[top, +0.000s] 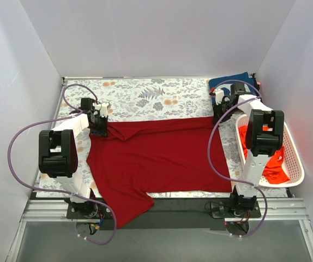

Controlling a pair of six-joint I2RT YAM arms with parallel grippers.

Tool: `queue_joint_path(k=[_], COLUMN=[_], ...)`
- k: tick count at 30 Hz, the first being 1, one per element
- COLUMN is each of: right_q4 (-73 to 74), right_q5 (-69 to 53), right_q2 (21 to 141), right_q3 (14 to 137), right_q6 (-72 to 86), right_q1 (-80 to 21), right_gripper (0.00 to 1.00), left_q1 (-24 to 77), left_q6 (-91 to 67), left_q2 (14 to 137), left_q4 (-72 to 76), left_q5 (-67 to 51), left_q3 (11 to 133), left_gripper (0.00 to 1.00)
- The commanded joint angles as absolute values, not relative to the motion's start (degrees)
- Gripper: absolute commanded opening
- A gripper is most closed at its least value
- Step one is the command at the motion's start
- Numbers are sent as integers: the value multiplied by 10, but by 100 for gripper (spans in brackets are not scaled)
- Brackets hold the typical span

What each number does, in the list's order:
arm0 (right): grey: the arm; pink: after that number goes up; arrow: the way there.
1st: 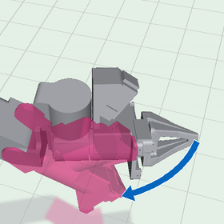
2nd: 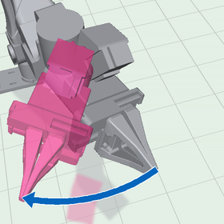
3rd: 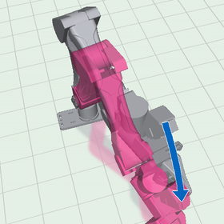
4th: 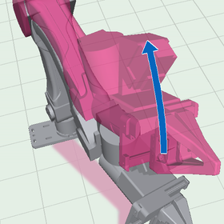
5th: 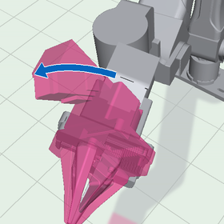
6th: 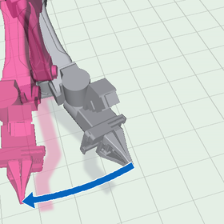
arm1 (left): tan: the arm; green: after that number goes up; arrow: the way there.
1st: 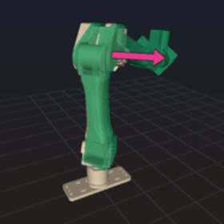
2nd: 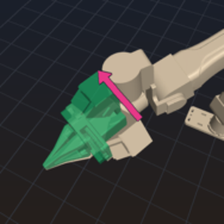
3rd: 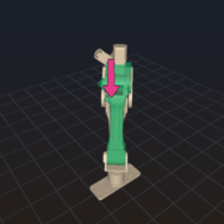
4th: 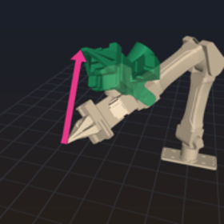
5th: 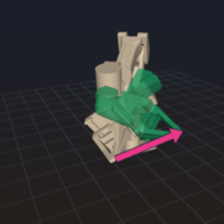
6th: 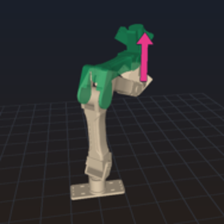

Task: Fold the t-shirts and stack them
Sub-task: Fold the tshirt

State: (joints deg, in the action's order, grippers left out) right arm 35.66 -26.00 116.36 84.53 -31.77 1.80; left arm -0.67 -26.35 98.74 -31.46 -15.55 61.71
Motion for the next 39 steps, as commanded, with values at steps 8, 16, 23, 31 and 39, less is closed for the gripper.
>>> queue_joint_path(k=[8, 16, 23, 31, 39], right_q4=[381, 390, 389, 390, 453], right_q5=[-254, -257, -240, -238, -246], right_q2=[1120, 1109, 1115, 1127, 1102], right_q3=[876, 831, 805, 795, 821], right_q6=[-346, -366, -377, -379, -402], right_q1=[21, 20, 18, 17, 17], right_gripper=[1, 1, 1, 1, 34], left_q1=[-8, -8, -8, -8, -7], left_q6=[-234, -196, -192, -197, -137], left_q2=[970, 950, 941, 971, 940], left_q4=[-348, -373, -374, -364, -460], left_q5=[-132, -133, -137, -134, -205], left_q3=[691, 659, 621, 606, 651], left_gripper=[0, 0, 0, 0, 25])
